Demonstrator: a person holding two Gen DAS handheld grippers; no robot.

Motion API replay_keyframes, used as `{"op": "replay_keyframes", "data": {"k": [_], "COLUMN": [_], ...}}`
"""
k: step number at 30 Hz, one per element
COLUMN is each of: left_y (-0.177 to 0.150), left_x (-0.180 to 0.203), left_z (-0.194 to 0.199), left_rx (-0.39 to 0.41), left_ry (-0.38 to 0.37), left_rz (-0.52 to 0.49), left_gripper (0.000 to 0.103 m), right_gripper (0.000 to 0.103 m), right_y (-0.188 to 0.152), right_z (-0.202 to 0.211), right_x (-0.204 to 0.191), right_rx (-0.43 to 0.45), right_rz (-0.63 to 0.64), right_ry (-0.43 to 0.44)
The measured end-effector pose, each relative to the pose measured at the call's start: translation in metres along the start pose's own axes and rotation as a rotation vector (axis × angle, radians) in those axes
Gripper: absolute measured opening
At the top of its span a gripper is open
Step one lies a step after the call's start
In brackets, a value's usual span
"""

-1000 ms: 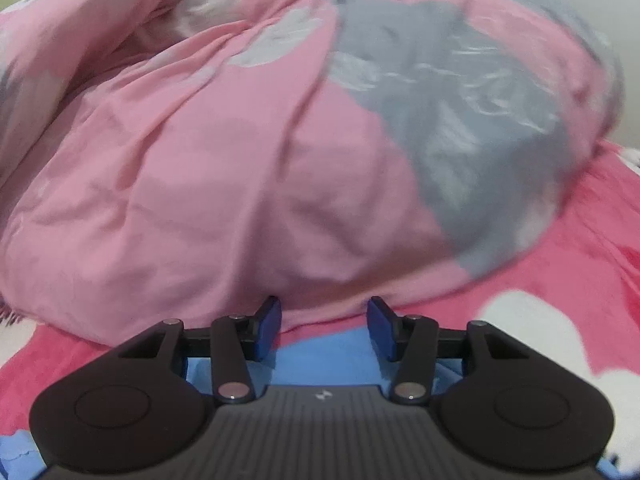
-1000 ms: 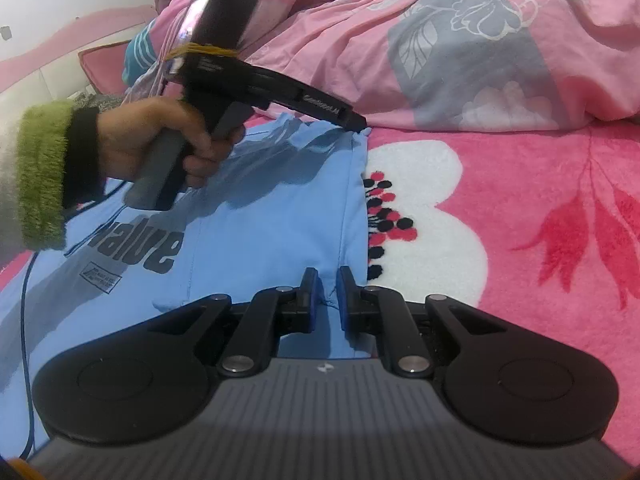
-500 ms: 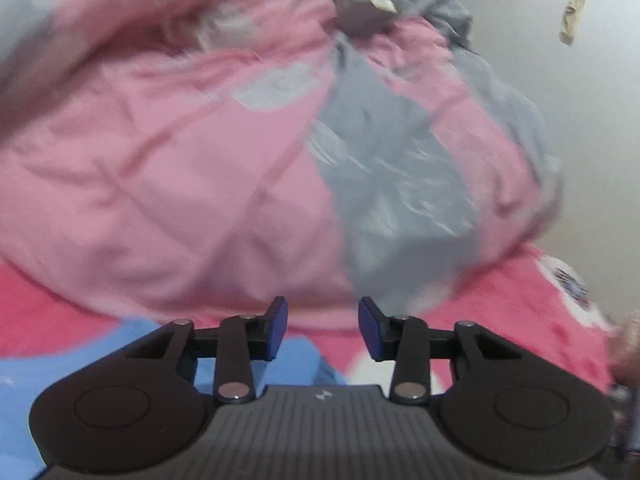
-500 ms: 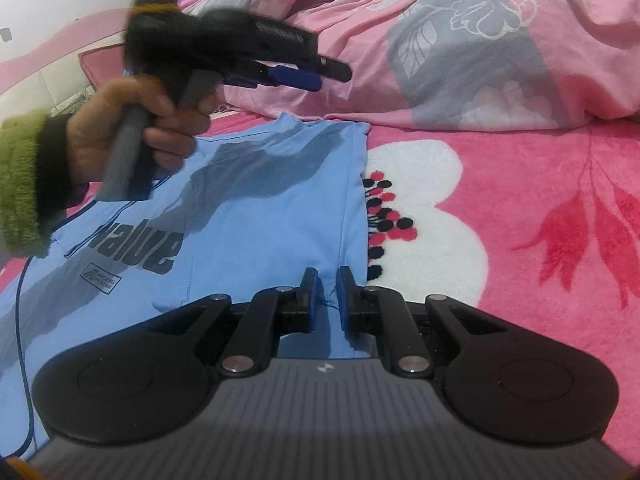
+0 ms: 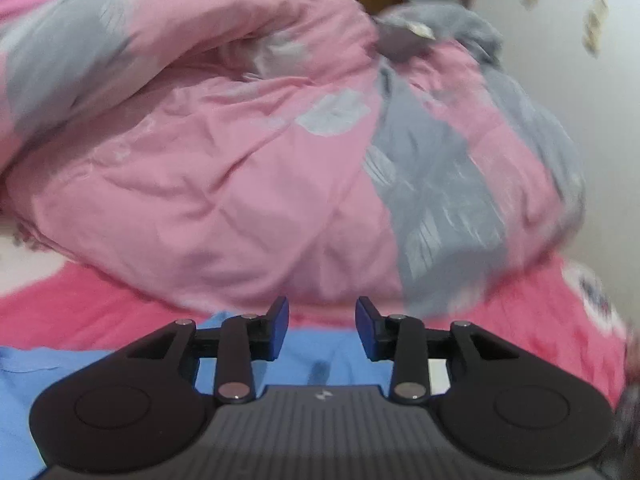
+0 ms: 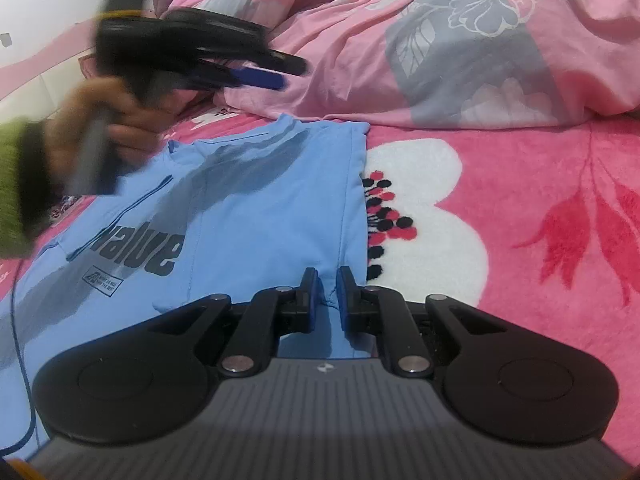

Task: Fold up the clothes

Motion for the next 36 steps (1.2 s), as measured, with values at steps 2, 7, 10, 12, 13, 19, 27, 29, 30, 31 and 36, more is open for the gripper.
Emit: {"op": "replay_keyframes", "data": {"k": [2, 7, 10, 12, 13, 19, 27, 29, 30, 31, 36], "left_y": [-0.016, -0.061, -0.071, -0.077, -0.082, -0.108, -0.14, -0.137, -0.135, -0.132, -0.116], "left_x": [-0.001, -0.01, -0.04, -0.032, -0.022, 0.039, 0.116, 0.115, 0.115, 0.116, 0.094], "left_z": [0.009, 0.024, 0.041, 0.05, 0.053, 0.073, 0.102, 0.128, 0.141, 0.157, 0.258], "left_rx": [-0.046, -0.164, -0.169, -0.157, -0.154, -0.137, -0.119, -0.151, -0.163, -0.17, -0.199], "left_ry": [0.002, 0.037, 0.131, 0.125, 0.109, 0.012, -0.117, -0.13, -0.13, -0.114, 0.072], "left_rz": [-0.018, -0.017, 0.003, -0.067, -0.118, -0.425, -0.802, -0.763, -0.747, -0.736, -0.554], "left_gripper": [0.037, 0.037, 0.028, 0.032, 0.032, 0.039, 0.03, 0.038, 0.039, 0.04, 0.041], "right_gripper": [0.009, 0.009, 0.009, 0.009, 0.009, 0.009, 0.009, 0.009, 0.009, 0.009, 0.009], "right_y": [0.0, 0.0, 0.0, 0.0, 0.0, 0.0, 0.0, 0.0, 0.0, 0.0, 0.0], "right_z": [0.0, 0.0, 0.001, 0.001, 0.001, 0.001, -0.001, -0.001, -0.001, -0.001, -0.001], "right_x": [0.0, 0.001, 0.003, 0.004, 0.004, 0.004, 0.005, 0.005, 0.006, 0.006, 0.004], "right_rx": [0.0, 0.002, 0.005, 0.006, 0.005, 0.005, 0.004, 0.004, 0.005, 0.005, 0.005], "right_rz": [-0.001, -0.013, -0.026, -0.031, -0.032, -0.036, -0.039, -0.043, -0.045, -0.045, -0.031], "right_ry": [0.001, 0.006, 0.011, 0.014, 0.014, 0.015, 0.018, 0.02, 0.02, 0.021, 0.016]}}
Point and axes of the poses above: each gripper's, at about its wrist camera, not at the fingertips, and z roughly against the way its jaws point, x to its right, y to its top, the point moved 5 cm from there along -z, roughly the way its jaws point, and after that the axes turned 14 degrees about x, right-handed, at the moved point
